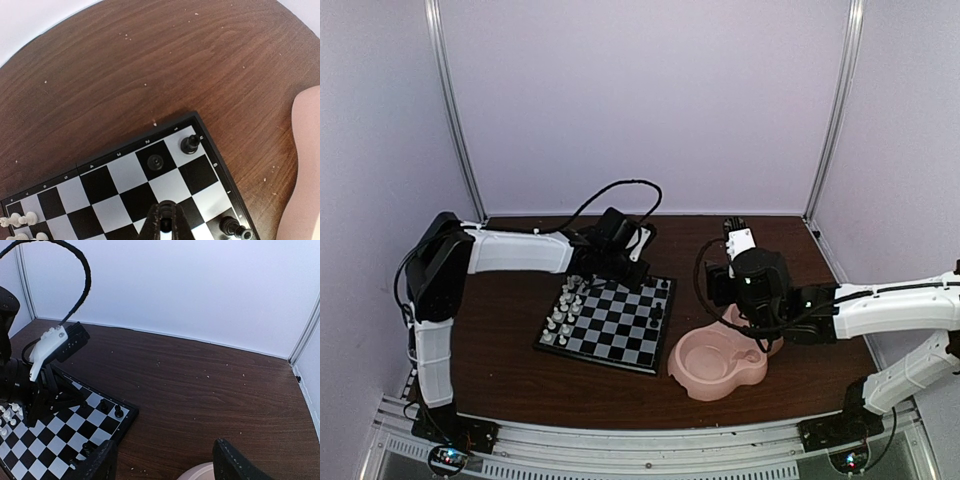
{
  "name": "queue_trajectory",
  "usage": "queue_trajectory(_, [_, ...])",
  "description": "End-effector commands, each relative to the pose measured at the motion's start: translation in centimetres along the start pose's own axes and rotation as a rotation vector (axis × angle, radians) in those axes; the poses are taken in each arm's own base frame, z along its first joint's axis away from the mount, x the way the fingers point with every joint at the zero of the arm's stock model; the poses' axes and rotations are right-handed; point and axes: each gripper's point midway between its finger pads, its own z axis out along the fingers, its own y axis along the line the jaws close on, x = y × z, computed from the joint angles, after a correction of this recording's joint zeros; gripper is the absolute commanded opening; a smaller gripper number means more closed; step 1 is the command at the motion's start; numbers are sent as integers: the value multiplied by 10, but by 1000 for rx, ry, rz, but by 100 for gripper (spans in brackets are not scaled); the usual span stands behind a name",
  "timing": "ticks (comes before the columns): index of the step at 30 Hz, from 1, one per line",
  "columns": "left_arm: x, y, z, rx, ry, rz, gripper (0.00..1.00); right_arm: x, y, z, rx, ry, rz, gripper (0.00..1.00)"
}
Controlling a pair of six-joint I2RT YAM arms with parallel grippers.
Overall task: Set up the chess pieces on the board
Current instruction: Place the pawn on b7.
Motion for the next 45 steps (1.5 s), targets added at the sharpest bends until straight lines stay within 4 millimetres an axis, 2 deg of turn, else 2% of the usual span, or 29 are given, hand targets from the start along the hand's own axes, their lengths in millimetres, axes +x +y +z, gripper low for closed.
queue_trajectory(1, [-7, 1, 7, 35, 9, 0, 0, -4, -12, -3, 29, -19, 33, 67])
queue_trajectory(19, [1, 1, 30, 38, 72, 23, 0, -5, -13, -4, 28, -22, 34, 67])
queue_trajectory(23, [5, -4, 36, 71, 92, 19, 0, -5, -12, -4, 26, -23, 33, 68])
queue_trajectory(45, [12, -7, 43, 83, 119, 24, 0, -7, -8, -4, 0, -16, 20, 68])
